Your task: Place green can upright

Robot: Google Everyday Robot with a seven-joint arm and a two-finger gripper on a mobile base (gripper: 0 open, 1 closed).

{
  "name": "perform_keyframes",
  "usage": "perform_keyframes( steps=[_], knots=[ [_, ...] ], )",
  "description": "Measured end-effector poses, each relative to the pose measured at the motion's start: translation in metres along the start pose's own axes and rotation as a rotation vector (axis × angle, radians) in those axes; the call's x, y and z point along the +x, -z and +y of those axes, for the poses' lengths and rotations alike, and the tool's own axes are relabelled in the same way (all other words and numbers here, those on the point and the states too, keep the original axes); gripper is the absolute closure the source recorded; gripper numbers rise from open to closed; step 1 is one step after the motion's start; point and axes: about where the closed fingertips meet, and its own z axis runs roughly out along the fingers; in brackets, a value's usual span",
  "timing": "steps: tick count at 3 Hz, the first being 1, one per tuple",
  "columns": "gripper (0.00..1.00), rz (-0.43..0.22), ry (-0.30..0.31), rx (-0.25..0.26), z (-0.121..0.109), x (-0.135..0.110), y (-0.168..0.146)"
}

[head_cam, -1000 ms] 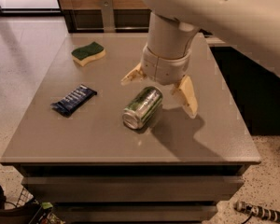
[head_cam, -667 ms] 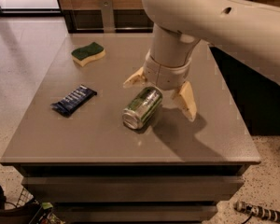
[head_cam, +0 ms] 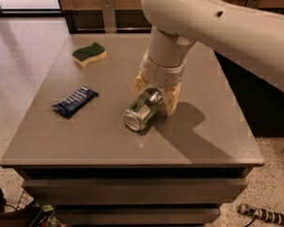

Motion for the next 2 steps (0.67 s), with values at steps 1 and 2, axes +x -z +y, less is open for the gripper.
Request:
perform_keyframes(
  steps=[1,2],
  knots=[
    [0.64,0.021,0.028,-0.016,0.0107,0.0012,-0.0024],
    [0.96,0.019,0.038,-0.014,0.0101,0.0018,-0.0028]
  ],
)
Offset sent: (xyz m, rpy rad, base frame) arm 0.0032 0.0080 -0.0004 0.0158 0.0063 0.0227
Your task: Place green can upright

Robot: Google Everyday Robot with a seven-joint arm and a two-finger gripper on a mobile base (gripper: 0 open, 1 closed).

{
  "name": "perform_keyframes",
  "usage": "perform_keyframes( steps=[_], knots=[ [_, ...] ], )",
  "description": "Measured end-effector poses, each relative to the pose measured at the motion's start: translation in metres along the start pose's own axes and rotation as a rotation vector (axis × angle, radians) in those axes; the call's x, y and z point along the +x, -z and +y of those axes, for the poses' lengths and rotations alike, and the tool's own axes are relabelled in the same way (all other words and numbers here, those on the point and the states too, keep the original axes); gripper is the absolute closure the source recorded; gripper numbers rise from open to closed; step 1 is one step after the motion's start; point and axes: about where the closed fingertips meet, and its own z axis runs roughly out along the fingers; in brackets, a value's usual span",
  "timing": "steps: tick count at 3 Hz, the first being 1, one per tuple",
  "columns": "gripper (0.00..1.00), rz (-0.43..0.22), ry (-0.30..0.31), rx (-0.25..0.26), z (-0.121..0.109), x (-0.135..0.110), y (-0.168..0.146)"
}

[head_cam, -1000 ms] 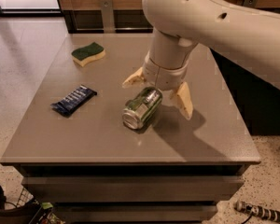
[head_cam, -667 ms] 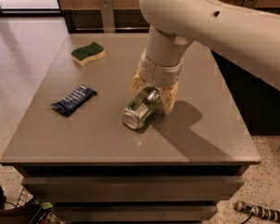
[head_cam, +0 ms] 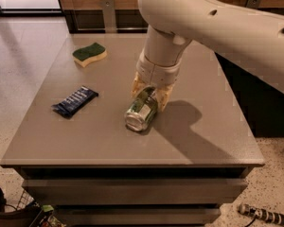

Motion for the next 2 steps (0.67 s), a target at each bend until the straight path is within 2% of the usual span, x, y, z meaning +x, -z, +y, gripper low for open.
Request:
perform_keyframes(
  steps=[1,2],
  knots=[
    [1.0,-0.003,0.009,-0.002,0.0004,-0.0009,0.0002],
    [1.0,-0.026,0.019,-0.01,0.0011,-0.0054,0.0051]
  ],
)
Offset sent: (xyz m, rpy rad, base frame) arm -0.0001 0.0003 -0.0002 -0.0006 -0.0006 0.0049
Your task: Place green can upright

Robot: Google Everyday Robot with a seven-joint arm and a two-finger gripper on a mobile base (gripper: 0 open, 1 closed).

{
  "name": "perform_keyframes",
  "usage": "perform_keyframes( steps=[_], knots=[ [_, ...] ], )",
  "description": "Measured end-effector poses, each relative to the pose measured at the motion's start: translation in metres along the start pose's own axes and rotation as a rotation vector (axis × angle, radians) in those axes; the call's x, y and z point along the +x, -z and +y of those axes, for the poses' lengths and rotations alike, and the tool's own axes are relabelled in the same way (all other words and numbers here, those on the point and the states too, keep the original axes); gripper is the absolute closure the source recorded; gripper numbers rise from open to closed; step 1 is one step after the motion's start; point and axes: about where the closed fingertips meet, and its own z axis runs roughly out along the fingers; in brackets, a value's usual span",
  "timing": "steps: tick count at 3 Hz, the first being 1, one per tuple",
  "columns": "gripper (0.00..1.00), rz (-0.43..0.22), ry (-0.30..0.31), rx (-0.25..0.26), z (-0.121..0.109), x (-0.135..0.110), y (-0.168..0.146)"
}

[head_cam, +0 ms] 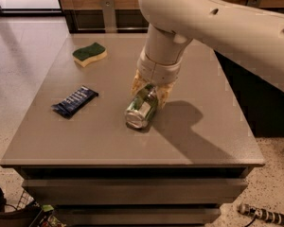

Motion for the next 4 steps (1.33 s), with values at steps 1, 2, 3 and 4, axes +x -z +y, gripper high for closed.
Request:
perform_keyframes(
  steps=[1,2,3,4],
  knots=[
    [1.0,-0.147,0.054,-0.045,0.004,-0.027,0.034],
    [1.0,-0.323,0.134,-0.111,0.009,-0.054,0.079],
    [1.0,-0.425,0.205,-0.174,0.008,-0.062,0.105],
    [1.0,-0.485,0.29,-0.278,-0.003,-0.064,0.112]
  ],
)
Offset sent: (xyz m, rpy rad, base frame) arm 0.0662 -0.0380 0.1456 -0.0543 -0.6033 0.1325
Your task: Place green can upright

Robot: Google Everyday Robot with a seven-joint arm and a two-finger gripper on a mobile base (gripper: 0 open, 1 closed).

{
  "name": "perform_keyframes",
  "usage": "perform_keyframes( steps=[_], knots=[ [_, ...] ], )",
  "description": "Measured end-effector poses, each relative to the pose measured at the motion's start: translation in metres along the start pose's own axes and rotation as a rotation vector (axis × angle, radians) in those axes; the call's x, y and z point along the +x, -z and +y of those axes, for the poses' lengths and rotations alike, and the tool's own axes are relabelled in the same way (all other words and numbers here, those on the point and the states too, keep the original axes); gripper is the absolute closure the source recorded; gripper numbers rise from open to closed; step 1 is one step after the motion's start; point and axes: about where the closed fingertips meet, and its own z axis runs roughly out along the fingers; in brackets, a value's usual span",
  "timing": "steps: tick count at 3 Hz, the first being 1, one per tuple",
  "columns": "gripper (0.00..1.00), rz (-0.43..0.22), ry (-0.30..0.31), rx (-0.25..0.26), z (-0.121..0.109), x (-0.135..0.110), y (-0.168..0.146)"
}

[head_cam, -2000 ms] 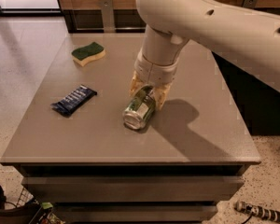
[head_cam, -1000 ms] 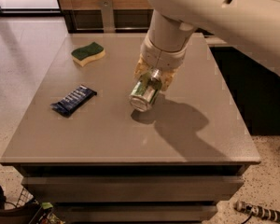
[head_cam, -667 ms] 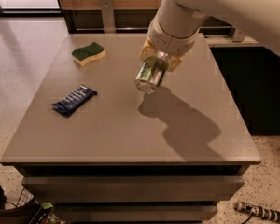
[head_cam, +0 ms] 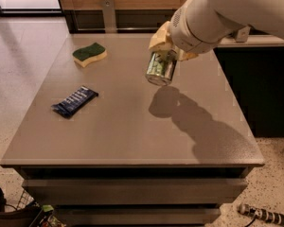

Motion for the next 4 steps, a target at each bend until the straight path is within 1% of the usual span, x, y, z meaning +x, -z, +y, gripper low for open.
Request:
perform_keyframes(
  steps=[1,2,3,4],
  knots=[
    [1.0,-0.1,0.001,-0.186,-0.003,-0.005,0.007],
    [1.0,-0.223,-0.024,-0.372,0.013,-0.026,0.022],
    [1.0,-0.257,0.066,-0.443,0.025,-0.029,0.028],
    [1.0,-0.281,0.174,-0.447,0.034,-0.027,0.031]
  ],
)
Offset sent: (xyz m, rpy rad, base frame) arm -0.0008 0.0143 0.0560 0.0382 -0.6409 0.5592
